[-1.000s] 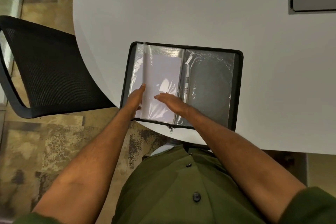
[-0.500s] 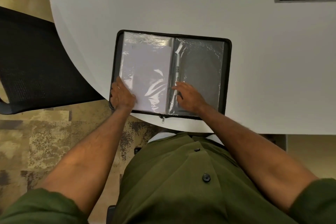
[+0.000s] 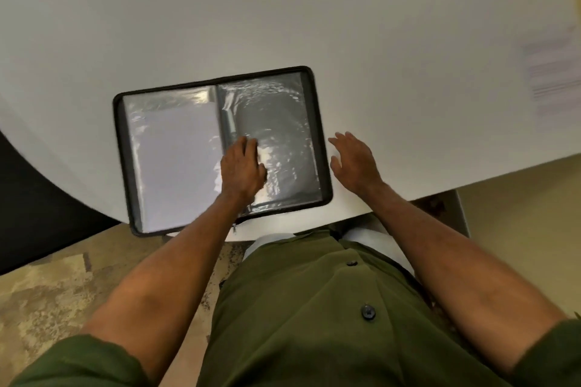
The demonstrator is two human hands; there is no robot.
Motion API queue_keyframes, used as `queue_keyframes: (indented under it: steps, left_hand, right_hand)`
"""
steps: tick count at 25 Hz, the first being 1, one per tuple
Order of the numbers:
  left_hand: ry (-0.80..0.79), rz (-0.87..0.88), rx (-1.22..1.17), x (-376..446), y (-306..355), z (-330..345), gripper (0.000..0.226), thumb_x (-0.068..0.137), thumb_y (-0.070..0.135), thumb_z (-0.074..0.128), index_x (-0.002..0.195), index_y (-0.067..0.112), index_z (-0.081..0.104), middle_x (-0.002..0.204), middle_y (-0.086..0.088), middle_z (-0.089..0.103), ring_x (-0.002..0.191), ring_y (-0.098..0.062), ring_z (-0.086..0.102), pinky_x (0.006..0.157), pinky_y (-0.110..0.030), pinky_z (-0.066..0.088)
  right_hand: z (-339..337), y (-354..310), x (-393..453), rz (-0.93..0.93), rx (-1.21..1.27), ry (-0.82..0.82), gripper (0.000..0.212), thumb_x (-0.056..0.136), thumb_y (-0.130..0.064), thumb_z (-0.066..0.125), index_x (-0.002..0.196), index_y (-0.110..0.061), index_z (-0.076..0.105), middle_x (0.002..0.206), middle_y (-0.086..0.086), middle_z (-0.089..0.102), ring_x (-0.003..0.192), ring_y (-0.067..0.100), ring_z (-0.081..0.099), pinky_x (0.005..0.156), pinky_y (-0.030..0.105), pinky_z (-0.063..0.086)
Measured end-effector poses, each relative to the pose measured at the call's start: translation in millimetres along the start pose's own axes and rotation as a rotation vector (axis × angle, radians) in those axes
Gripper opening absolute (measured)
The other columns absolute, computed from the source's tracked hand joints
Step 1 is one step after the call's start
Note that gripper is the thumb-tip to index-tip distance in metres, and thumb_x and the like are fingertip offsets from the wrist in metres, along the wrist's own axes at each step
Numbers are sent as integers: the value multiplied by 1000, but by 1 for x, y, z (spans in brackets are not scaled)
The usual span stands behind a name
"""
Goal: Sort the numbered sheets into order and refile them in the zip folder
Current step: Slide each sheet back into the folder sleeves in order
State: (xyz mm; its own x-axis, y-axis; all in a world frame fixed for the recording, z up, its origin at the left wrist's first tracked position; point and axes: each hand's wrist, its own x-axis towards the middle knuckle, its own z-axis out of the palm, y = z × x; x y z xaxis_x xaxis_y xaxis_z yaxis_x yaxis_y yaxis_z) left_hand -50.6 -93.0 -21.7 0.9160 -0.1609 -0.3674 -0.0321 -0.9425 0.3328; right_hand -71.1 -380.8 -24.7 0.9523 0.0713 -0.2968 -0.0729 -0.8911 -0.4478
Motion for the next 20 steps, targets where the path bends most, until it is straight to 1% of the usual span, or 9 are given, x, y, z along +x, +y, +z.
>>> queue_keyframes:
  steps: [3, 6, 8, 11, 15, 20]
  left_hand:
    - [-9, 87, -31, 29, 61, 5, 58, 86, 26, 65, 139, 11, 48, 142, -16, 49, 125, -37, 49, 102, -51, 44]
    - [-7, 110, -53, 57, 128, 19, 65, 91, 27, 64, 150, 8, 43, 155, -19, 41, 139, -40, 41, 112, -54, 36]
    - [-30, 136, -46, 74, 176, 35, 69, 94, 30, 63, 154, 8, 38, 160, -18, 36, 145, -39, 36, 116, -53, 32]
    - [-45, 222, -27, 97, 252, 63, 70, 93, 32, 64, 154, 7, 39, 161, -19, 36, 144, -40, 38, 114, -53, 36]
    - [-87, 301, -16, 117, 348, 89, 70, 92, 31, 66, 152, 4, 41, 158, -22, 39, 140, -43, 43, 108, -54, 41]
    - [-138, 448, 62, 141, 441, 117, 70, 92, 31, 67, 152, 4, 42, 157, -21, 40, 137, -44, 45, 104, -56, 45]
  right_hand:
    - [-25, 48, -9, 91, -15, 66, 49, 98, -18, 61, 146, -9, 53, 153, 13, 50, 148, 34, 39, 118, 53, 35]
    - [-58, 104, -16, 159, -13, 65, 53, 102, -25, 56, 152, -11, 44, 161, 11, 40, 153, 30, 29, 123, 51, 28]
    - [-79, 146, -20, 192, -7, 72, 55, 104, -28, 53, 156, -13, 39, 164, 9, 35, 155, 28, 24, 124, 50, 25]
    - [-110, 213, -24, 263, 22, 104, 58, 105, -31, 51, 158, -15, 33, 166, 9, 30, 156, 27, 21, 125, 48, 22]
    - [-152, 294, -36, 353, 54, 154, 59, 106, -33, 49, 160, -17, 30, 168, 7, 26, 157, 25, 18, 126, 47, 21]
    - [-197, 372, -45, 514, 176, 251, 62, 106, -36, 49, 161, -18, 26, 169, 4, 22, 157, 22, 15, 127, 44, 20]
